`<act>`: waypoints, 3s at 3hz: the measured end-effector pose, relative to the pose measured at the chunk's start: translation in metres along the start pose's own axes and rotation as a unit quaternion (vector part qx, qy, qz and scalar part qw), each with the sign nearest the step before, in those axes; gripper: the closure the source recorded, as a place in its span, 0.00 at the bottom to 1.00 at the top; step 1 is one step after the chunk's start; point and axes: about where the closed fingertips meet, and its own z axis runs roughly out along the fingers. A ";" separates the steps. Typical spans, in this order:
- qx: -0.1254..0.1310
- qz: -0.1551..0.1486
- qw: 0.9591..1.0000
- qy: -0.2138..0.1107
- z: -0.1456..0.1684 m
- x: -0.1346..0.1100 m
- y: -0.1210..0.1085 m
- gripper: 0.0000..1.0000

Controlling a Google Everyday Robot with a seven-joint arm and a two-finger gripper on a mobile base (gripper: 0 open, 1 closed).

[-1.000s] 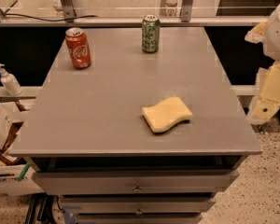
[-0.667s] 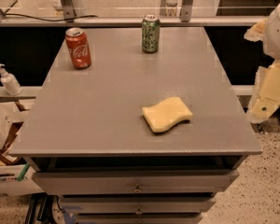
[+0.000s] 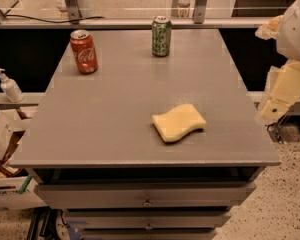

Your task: Pick green can

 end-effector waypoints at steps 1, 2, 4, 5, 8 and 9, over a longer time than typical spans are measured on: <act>-0.001 0.011 1.000 -0.005 -0.001 0.001 -0.001 0.00; 0.002 0.039 0.998 -0.047 0.012 -0.003 -0.010 0.00; 0.033 0.068 0.982 -0.176 0.046 -0.035 -0.066 0.00; 0.034 0.065 0.980 -0.183 0.051 -0.039 -0.070 0.00; 0.051 0.096 0.951 -0.290 0.130 -0.091 -0.149 0.00; 0.050 0.096 0.951 -0.290 0.130 -0.091 -0.149 0.00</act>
Offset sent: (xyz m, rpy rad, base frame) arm 0.0457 0.0155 -0.0120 0.3012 -0.0677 -0.0882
